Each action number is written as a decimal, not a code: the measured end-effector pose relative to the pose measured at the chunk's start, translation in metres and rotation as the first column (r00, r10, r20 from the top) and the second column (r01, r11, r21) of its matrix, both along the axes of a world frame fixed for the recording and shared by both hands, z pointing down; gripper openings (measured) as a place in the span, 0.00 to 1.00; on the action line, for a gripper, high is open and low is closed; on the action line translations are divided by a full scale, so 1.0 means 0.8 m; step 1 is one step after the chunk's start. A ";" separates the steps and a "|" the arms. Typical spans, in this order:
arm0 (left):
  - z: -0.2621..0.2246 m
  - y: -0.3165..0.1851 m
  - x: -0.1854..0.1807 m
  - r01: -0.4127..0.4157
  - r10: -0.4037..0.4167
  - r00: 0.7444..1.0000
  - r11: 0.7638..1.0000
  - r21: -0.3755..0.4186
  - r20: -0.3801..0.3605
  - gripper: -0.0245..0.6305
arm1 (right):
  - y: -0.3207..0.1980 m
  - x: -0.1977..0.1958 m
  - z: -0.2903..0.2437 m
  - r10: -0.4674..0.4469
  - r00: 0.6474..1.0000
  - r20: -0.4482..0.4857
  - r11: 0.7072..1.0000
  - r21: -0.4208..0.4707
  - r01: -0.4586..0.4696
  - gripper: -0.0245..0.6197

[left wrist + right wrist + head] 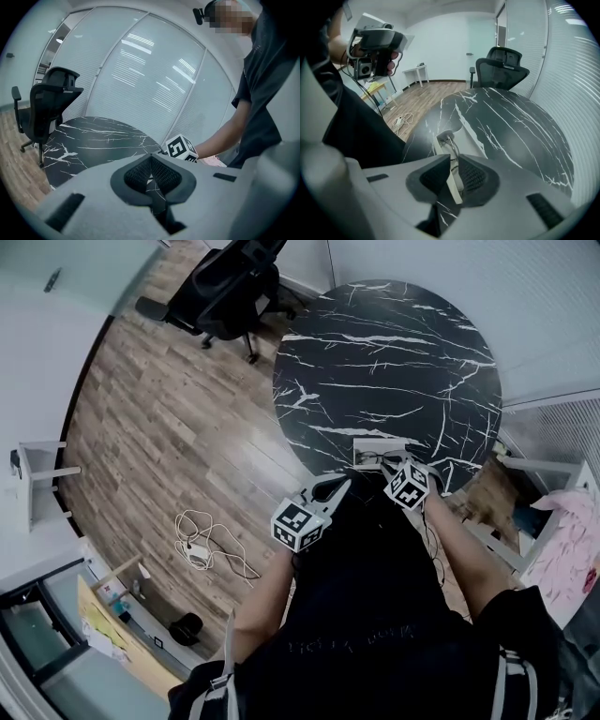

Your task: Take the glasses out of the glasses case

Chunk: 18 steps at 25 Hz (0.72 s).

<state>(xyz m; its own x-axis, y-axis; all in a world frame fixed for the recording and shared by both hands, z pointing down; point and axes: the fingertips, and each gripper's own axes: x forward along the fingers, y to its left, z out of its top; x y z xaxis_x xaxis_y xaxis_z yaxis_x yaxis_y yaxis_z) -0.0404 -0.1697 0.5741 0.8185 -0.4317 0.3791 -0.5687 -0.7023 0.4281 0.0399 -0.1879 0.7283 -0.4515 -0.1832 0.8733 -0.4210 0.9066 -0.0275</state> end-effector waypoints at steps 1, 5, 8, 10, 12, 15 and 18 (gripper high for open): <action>0.001 0.000 -0.001 0.003 -0.003 1.000 1.000 -0.002 0.002 0.07 | -0.001 0.001 0.005 -0.008 1.000 -0.010 1.000 -0.003 0.008 0.09; 0.004 0.000 -0.005 0.011 -0.011 1.000 1.000 -0.009 0.009 0.07 | -0.004 0.002 0.017 -0.056 0.997 -0.052 0.998 0.001 0.056 0.09; 0.006 0.002 -0.009 0.019 -0.019 1.000 1.000 -0.018 0.013 0.07 | -0.002 0.000 0.027 -0.099 0.992 -0.077 0.995 -0.006 0.099 0.09; 0.008 0.003 -0.010 0.022 -0.022 1.000 0.999 -0.024 0.014 0.07 | 0.001 0.001 0.037 -0.133 0.986 -0.103 0.991 -0.016 0.132 0.09; 0.009 0.001 -0.011 0.027 -0.026 1.000 0.999 -0.027 0.014 0.07 | 0.000 0.002 0.044 -0.166 0.977 -0.135 0.986 -0.008 0.167 0.09; 0.009 -0.002 -0.014 0.038 -0.037 0.999 0.999 -0.031 0.013 0.07 | -0.004 0.001 0.048 -0.192 0.968 -0.164 0.981 0.008 0.196 0.09; 0.009 -0.004 -0.015 0.045 -0.044 0.999 0.998 -0.032 0.011 0.07 | -0.011 0.000 0.047 -0.201 0.965 -0.169 0.978 0.013 0.206 0.09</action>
